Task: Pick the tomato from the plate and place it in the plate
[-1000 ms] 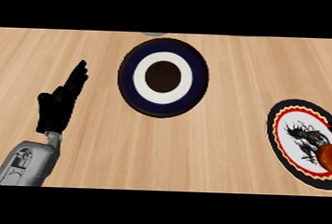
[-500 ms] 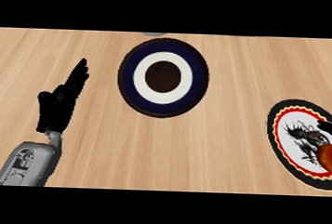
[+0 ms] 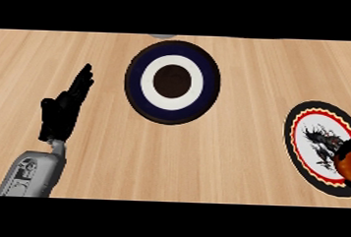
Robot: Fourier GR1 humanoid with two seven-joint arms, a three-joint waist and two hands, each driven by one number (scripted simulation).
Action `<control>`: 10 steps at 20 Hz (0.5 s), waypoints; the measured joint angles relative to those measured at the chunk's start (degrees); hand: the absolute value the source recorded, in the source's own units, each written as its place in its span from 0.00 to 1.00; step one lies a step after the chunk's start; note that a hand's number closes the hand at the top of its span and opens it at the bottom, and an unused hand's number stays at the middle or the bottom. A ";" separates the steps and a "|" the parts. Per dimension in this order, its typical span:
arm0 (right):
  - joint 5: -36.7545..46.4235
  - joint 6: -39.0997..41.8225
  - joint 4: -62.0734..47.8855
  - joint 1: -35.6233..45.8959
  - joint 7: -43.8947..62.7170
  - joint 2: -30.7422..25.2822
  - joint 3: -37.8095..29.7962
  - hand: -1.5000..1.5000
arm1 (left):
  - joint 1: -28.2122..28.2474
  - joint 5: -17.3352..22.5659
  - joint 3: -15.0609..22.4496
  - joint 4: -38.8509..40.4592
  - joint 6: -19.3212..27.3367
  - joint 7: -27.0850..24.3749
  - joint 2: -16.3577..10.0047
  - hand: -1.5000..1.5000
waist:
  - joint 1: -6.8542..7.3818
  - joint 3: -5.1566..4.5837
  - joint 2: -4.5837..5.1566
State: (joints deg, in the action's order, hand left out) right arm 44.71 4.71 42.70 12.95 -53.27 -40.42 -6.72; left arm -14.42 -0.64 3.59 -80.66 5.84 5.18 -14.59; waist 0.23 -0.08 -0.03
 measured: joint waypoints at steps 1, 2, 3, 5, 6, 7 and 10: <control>0.05 -0.77 -0.15 -0.05 -0.31 0.53 -0.24 1.00 | -0.17 -0.12 -0.41 -0.19 -0.28 0.38 -0.06 0.50 | -0.01 -0.08 -0.04; 0.09 -1.52 -1.30 0.47 -0.99 0.77 -0.64 1.00 | -0.39 -0.56 -0.39 -0.37 -0.34 0.83 0.13 0.50 | 0.01 -0.13 -0.07; 0.02 -0.66 -1.09 1.28 0.51 0.84 -0.84 1.00 | -0.50 -0.76 -0.39 -0.67 -0.36 1.30 0.32 0.50 | -0.02 -0.08 -0.05; 0.76 0.87 -0.56 2.84 6.98 2.47 -0.38 1.00 | -0.31 -0.64 -0.81 -0.44 -0.83 0.82 0.07 0.50 | -0.03 -0.18 -0.07; 1.44 1.32 -0.62 3.92 11.31 3.85 -0.02 1.00 | -0.12 -1.02 -0.44 -0.60 -0.45 0.71 0.49 0.50 | 0.17 -0.29 -0.09; 1.97 1.93 -0.87 5.13 15.77 5.28 0.18 1.00 | -0.62 -0.73 -0.78 -0.37 -0.95 0.81 0.08 0.50 | 0.34 -0.39 -0.06; 3.22 2.99 -1.47 9.11 29.32 10.27 0.43 1.00 | -1.14 -1.03 -0.31 -0.60 -0.79 1.18 0.62 0.50 | 0.79 -0.47 -0.08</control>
State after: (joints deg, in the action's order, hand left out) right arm 47.92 7.70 41.23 22.06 -23.95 -30.15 -6.29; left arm -15.56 -1.67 3.28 -81.26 5.05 6.36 -13.98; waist 1.02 -0.55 -0.11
